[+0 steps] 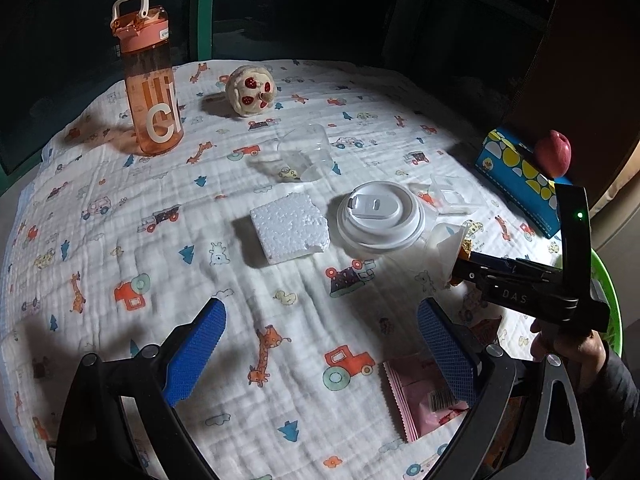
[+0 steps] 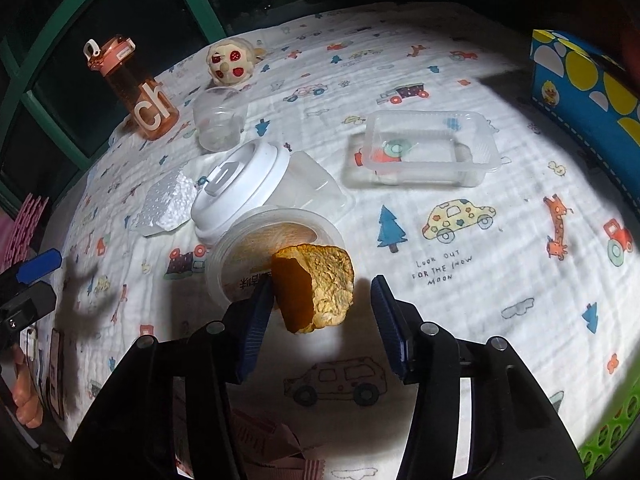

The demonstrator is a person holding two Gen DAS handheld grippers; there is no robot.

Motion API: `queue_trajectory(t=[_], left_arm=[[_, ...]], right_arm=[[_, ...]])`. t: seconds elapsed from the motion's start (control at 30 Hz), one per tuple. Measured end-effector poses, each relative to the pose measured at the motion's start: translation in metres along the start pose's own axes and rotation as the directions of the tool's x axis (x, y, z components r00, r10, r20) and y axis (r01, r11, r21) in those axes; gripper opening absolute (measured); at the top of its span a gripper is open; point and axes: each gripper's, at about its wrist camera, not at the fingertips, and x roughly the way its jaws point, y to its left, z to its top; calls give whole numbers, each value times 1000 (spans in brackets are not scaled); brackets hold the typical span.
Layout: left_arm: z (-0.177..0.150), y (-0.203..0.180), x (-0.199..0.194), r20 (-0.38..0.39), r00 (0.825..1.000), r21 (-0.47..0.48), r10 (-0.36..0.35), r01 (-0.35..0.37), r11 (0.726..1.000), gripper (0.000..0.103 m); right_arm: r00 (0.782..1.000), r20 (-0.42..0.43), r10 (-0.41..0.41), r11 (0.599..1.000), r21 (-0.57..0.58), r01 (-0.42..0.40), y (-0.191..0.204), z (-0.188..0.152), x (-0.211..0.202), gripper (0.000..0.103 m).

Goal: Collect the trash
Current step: 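Grasp the orange peel with the right tool and lift it, then drop the orange peel into the green basket with the right tool while the left tool grasps the pink wrapper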

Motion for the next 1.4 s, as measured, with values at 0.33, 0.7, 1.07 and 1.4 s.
queue_trajectory(t=[0.33, 0.7, 1.07, 1.4], left_arm=[[-6, -13, 0, -10, 999, 50, -37, 37, 998, 94], [-21, -52, -1, -56, 985, 205, -164, 172, 963, 94], [-46, -107, 14, -226, 933, 517, -279, 358, 778, 94], [-48, -130, 50, -351, 886, 597, -304, 462, 657, 94]], right_arm=[[1000, 10, 6, 1000, -7, -6, 2, -3, -5, 35], [998, 68, -11, 1000, 7, 11, -2, -16, -47, 33], [991, 123, -61, 997, 51, 55, -18, -48, -107, 33], [980, 143, -139, 978, 172, 114, -57, -82, -150, 33]])
